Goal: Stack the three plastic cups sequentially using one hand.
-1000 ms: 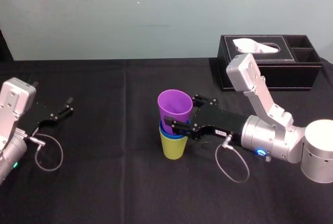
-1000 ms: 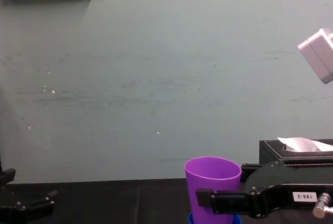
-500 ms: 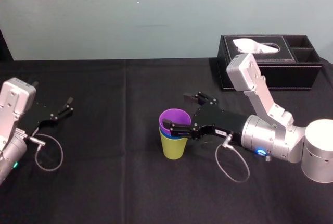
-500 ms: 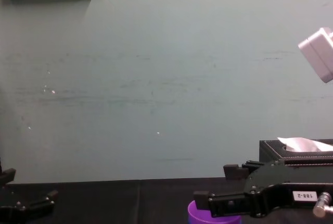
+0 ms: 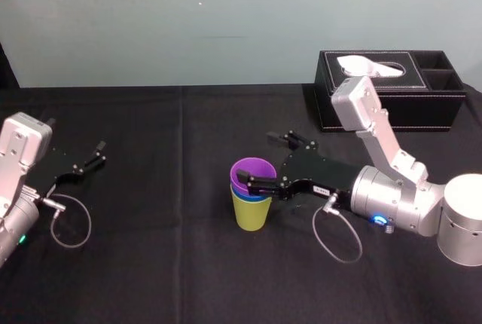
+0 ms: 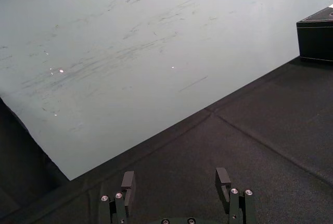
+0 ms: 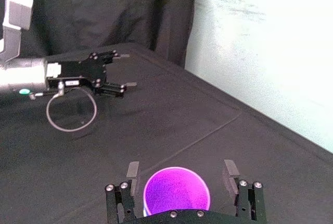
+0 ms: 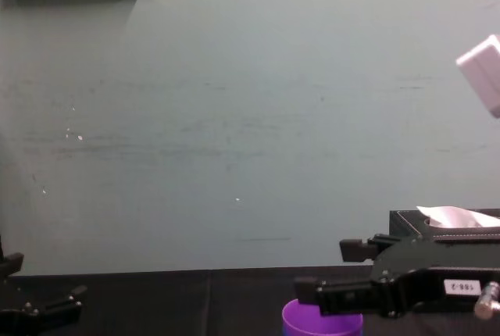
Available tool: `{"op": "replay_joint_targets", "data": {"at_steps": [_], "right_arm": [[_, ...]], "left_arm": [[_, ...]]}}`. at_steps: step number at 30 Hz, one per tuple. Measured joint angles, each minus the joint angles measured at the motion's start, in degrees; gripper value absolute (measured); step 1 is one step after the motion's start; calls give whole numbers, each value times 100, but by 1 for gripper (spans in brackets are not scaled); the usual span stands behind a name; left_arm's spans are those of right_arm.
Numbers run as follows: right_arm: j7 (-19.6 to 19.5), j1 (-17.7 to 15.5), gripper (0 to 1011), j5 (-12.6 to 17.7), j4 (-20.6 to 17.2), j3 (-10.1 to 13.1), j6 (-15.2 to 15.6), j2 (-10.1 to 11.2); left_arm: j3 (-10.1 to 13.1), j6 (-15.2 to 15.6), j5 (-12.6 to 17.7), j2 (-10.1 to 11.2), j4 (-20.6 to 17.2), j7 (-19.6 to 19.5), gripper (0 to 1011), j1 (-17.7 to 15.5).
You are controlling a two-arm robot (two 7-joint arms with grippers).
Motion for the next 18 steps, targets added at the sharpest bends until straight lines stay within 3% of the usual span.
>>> {"op": "replay_joint_targets", "data": {"at_steps": [9,18], "right_arm": [[-273,-259,1000,105,-186,341,-97,54],[-604,-541,1000,9,-234,735,-306,118]], "left_arm": [[0,0,0,0,0,0,1010,0],[0,0,0,0,0,0,1010,0]]}}
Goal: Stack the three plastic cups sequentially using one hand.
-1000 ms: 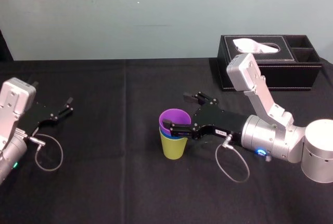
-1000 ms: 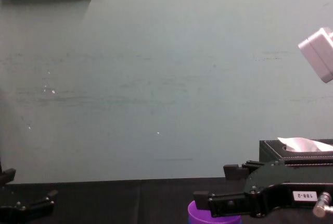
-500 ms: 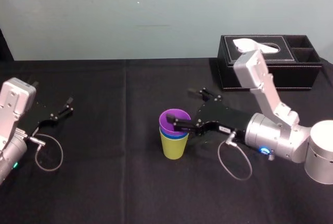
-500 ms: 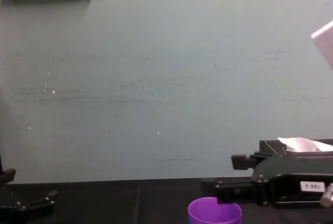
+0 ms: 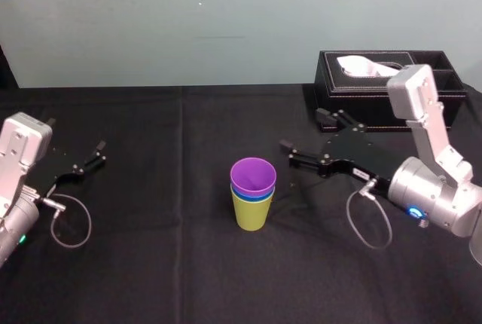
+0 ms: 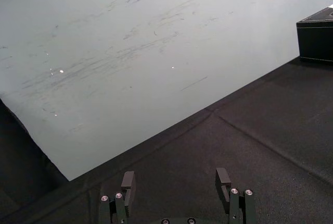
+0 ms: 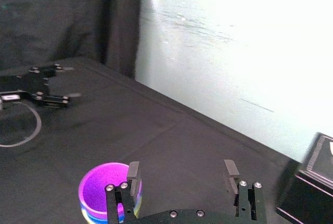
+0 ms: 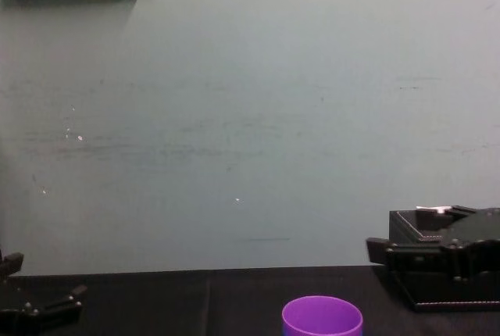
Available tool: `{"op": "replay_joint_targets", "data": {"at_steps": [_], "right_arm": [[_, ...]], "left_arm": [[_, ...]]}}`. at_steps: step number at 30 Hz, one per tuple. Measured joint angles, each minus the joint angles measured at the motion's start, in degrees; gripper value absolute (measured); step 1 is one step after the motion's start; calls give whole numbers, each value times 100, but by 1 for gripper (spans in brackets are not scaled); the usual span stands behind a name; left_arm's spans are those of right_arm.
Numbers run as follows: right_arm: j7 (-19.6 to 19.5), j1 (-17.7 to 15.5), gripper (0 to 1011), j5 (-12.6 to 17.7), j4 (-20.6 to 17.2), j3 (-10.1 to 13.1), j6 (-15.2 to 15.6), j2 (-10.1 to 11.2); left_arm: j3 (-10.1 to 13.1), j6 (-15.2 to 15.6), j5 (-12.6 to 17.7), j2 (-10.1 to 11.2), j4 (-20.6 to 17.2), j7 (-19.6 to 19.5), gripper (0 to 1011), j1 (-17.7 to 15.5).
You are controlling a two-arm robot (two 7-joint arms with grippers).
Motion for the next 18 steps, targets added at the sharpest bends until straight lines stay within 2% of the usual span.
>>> {"op": "replay_joint_targets", "data": {"at_steps": [10,18], "right_arm": [[-150,-148,1000,-242,319,288,-204,-47],[-245,-185,1000,-508,545,345,-319,-131]], "left_arm": [[0,0,0,0,0,0,1010,0],[0,0,0,0,0,0,1010,0]]}}
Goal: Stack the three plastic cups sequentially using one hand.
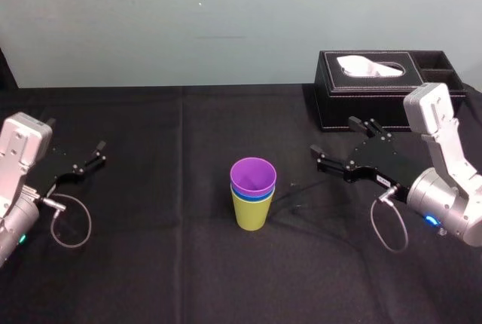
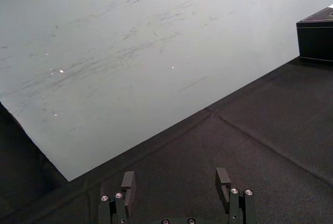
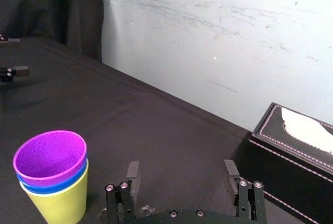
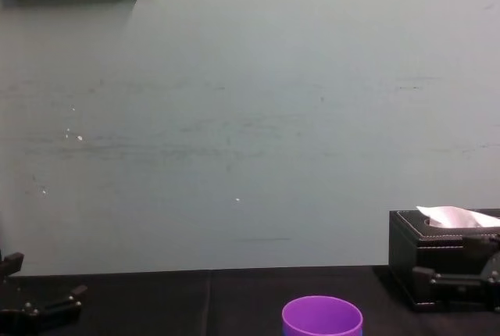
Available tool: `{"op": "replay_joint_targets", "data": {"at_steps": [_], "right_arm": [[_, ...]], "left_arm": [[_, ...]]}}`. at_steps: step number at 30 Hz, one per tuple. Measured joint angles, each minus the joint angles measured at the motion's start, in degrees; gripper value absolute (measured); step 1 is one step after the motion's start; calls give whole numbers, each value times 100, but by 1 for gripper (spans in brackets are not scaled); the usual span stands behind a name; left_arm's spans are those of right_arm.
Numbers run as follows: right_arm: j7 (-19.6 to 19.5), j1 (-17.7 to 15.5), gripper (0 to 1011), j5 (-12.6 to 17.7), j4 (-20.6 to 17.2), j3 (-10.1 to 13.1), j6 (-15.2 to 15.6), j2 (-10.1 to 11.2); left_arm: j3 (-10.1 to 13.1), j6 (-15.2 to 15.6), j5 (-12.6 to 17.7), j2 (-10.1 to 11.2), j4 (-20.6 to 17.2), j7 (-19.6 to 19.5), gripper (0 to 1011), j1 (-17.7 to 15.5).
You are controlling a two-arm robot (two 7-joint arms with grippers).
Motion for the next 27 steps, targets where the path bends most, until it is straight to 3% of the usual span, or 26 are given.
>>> {"op": "replay_joint_targets", "data": {"at_steps": [12,27], "right_arm": [[13,86,1000,-247,366,13,40,-206],[27,78,1000,-230,327,8,38,-187]], "left_arm": [[0,0,0,0,0,0,1010,0],[0,0,0,0,0,0,1010,0]]}}
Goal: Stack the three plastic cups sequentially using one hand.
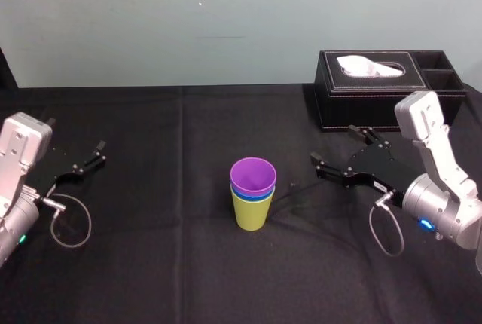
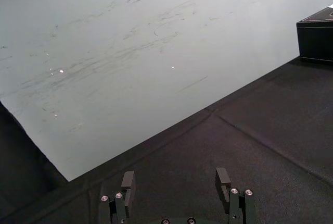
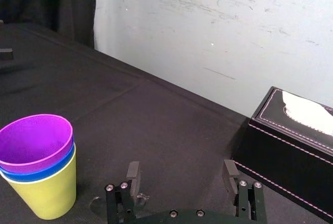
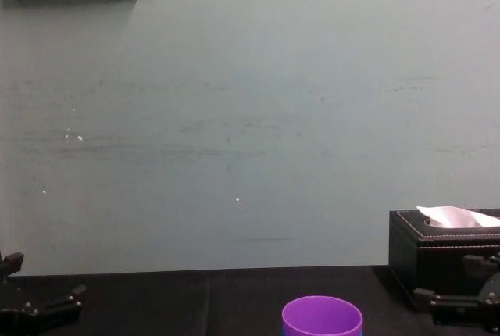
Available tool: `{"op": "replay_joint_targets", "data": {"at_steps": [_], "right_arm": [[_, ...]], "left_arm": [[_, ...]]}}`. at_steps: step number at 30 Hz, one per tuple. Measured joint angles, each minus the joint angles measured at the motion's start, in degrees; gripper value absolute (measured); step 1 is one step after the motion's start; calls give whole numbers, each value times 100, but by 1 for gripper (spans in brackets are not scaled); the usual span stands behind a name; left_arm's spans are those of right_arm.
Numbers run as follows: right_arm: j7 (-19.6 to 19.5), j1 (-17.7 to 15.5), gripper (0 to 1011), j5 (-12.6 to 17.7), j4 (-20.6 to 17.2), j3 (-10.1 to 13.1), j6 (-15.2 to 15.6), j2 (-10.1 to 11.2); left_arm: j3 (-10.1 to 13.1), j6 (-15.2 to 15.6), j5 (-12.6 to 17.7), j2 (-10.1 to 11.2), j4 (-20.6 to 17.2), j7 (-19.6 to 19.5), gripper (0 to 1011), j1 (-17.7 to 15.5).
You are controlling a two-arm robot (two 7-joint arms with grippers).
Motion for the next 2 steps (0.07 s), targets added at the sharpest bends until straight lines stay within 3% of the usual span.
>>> {"op": "replay_joint_targets", "data": {"at_steps": [2], "right_arm": [[1,-1,1000,2,-4,0,0,1]], "left_arm": [[0,0,0,0,0,0,1010,0]]}}
